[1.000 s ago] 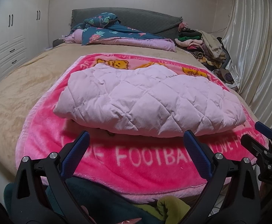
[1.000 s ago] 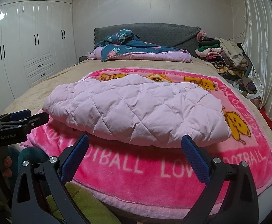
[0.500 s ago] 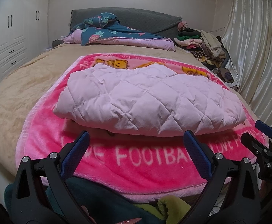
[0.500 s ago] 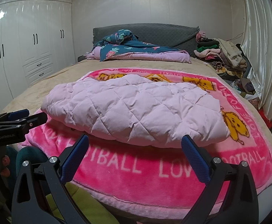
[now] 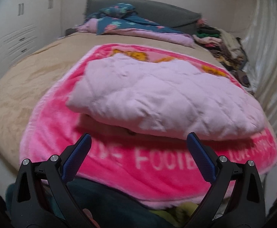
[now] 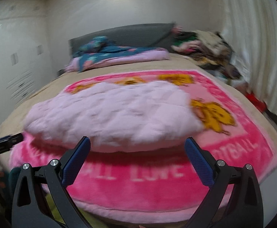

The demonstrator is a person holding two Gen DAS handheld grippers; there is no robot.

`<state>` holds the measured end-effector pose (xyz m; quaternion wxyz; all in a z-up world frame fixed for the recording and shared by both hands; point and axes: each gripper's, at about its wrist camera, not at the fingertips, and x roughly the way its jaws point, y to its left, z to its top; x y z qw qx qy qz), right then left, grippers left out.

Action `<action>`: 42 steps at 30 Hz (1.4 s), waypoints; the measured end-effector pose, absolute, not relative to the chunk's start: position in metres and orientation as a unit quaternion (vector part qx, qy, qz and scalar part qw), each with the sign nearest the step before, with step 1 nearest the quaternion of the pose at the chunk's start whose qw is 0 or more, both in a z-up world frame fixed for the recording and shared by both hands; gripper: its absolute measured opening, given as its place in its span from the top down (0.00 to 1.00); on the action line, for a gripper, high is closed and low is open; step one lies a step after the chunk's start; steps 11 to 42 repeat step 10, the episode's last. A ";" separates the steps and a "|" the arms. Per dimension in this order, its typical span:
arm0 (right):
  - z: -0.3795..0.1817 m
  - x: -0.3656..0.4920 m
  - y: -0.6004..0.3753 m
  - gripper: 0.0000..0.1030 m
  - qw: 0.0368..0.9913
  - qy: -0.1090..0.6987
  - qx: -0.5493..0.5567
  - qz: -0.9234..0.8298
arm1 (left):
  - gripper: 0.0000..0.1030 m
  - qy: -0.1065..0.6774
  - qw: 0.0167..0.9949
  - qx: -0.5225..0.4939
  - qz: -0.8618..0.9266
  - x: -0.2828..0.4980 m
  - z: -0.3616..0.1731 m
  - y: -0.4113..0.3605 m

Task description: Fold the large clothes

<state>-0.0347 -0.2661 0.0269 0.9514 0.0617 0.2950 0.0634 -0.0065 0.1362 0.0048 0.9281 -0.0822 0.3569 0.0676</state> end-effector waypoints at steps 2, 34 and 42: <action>0.016 -0.031 -0.311 0.04 0.950 0.299 0.089 0.005 | 0.09 0.354 0.926 -0.097 0.086 0.002 0.005 0.160; -0.075 -0.044 -0.553 0.04 0.861 0.354 0.130 -0.341 | 0.09 0.362 0.885 -0.139 0.258 0.074 -0.002 0.347; -0.075 -0.044 -0.553 0.04 0.861 0.354 0.130 -0.341 | 0.09 0.362 0.885 -0.139 0.258 0.074 -0.002 0.347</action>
